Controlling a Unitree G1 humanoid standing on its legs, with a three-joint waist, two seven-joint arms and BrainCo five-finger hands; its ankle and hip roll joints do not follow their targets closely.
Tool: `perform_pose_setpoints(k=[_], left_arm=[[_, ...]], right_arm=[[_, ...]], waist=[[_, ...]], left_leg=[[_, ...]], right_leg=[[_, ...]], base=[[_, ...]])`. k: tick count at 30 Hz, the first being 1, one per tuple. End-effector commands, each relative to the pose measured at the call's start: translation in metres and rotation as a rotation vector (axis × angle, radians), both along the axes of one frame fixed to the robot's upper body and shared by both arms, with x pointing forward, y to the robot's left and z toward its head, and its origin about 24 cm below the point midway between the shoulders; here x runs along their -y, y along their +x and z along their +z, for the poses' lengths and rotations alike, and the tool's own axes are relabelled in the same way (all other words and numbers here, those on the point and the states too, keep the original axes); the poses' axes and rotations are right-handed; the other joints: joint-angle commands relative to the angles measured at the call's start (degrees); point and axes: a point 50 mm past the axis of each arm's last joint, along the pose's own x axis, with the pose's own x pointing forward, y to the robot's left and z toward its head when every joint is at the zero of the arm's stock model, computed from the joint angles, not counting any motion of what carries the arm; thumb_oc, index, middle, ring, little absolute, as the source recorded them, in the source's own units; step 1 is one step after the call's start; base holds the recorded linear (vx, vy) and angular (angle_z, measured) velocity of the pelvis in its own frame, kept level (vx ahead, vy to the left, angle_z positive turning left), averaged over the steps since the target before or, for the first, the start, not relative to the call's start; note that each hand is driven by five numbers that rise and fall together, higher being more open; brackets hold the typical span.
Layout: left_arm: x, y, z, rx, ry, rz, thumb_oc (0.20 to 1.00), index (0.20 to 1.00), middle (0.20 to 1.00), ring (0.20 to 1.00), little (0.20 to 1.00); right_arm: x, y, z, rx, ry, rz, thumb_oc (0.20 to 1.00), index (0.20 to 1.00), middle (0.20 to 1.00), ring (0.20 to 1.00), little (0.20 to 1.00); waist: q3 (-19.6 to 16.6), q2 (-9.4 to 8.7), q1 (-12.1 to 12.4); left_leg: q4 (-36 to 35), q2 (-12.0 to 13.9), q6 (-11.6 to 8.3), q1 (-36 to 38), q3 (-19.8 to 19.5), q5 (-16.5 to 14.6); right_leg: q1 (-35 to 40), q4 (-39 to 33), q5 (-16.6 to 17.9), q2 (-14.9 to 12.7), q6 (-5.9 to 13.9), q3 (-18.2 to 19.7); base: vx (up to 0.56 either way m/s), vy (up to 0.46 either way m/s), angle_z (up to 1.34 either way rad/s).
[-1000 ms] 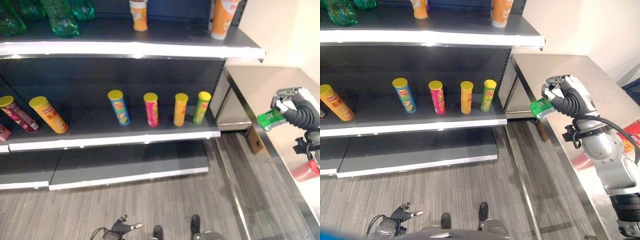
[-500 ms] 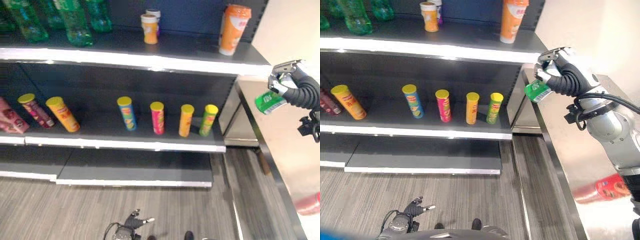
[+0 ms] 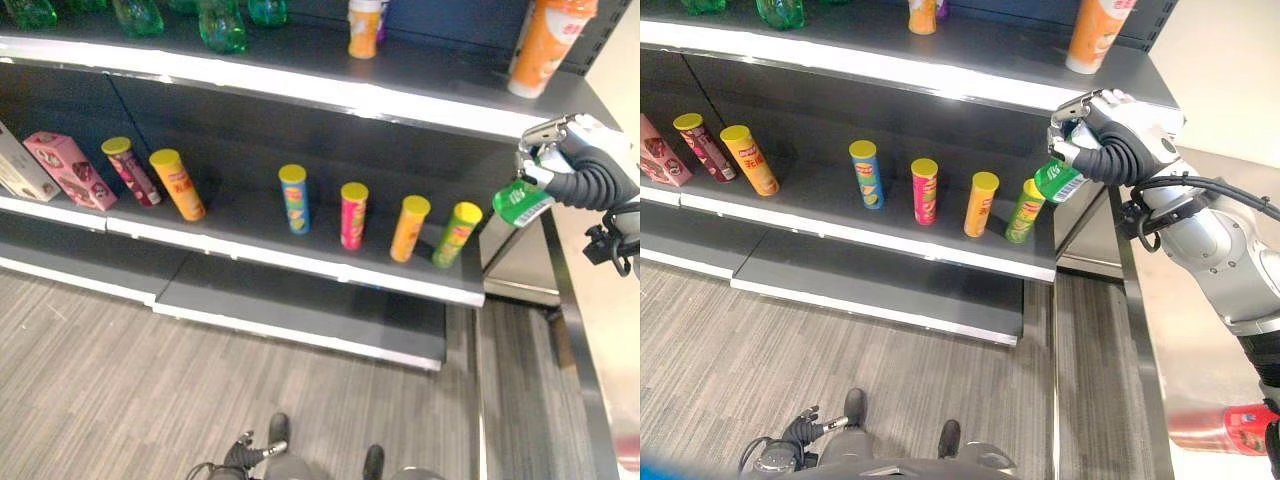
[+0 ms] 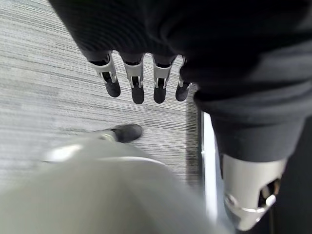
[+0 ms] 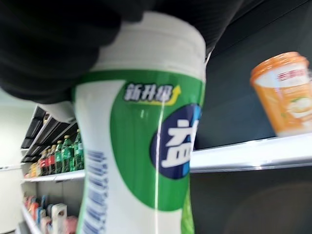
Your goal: Put the goods on the table back onto the shelves and tidy them up.
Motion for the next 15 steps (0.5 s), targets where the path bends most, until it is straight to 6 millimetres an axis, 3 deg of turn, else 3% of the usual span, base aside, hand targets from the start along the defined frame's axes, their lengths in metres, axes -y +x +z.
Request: perform_pose_setpoints(k=[1,6,9,10,12,15], left_arm=[[-0.011,0.022,0.010,0.074,0.059,-0.076,1.000,1.000,1.000,1.000,1.000],[-0.025,0.025,0.015,0.071,0.111,-0.079,1.000,1.000,1.000,1.000,1.000],[-0.033,0.024,0.016,0.057,0.141,-0.076,1.000,1.000,1.000,1.000,1.000],[-0.034,0.022,0.016,0.048,0.144,-0.079,1.000,1.000,1.000,1.000,1.000],[-0.035,0.021,0.016,0.044,0.144,-0.081,1.000,1.000,1.000,1.000,1.000],[-0.035,0.026,0.018,0.057,0.143,-0.101,1.000,1.000,1.000,1.000,1.000]], right_arm=[[0.000,0.002,0.007,0.053,0.083,0.010,0.200,0.200,0.200,0.200,0.200],[-0.012,0.008,0.007,0.063,0.093,0.044,0.200,0.200,0.200,0.200,0.200],[-0.018,0.010,0.004,0.065,0.085,0.055,0.200,0.200,0.200,0.200,0.200],[-0.020,0.009,0.005,0.066,0.089,0.067,0.200,0.200,0.200,0.200,0.200],[-0.020,0.009,0.005,0.068,0.088,0.063,0.200,0.200,0.200,0.200,0.200],[-0.022,-0.002,0.018,0.122,0.067,0.089,0.200,0.200,0.200,0.200,0.200]], waist=[[-4.1,-1.98,1.5],[-4.5,-1.54,1.9],[-3.9,-0.67,1.6],[-2.5,-0.05,1.2],[-2.2,-0.11,1.2],[-1.5,0.22,0.9]], left_leg=[[0.8,-2.9,0.51,3.0,1.4,-3.0],[0.8,-5.8,3.60,4.5,3.8,-5.8],[0.8,-7.9,5.79,6.0,4.6,-7.6],[0.8,-8.4,6.59,7.2,4.9,-8.5],[0.8,-8.6,6.67,7.5,5.3,-8.7],[0.8,-7.9,6.12,7.5,5.7,-8.9]], right_leg=[[4.0,1.0,-7.4,-3.1,3.11,1.3],[1.6,5.0,-5.7,-6.4,5.67,2.5],[-1.7,14.0,-4.0,-8.3,6.84,2.7],[-4.8,21.5,-2.7,-9.0,6.49,1.9],[-5.9,23.0,-2.7,-9.3,6.58,1.8],[-8.0,9.9,-2.6,-6.4,6.45,2.9]], base=[[0.25,0.363,-0.36],[0.18,0.339,-0.25],[0.21,0.406,-0.24],[0.11,0.218,-0.15],[0.09,0.104,-0.19],[0.06,-0.049,-0.21]])
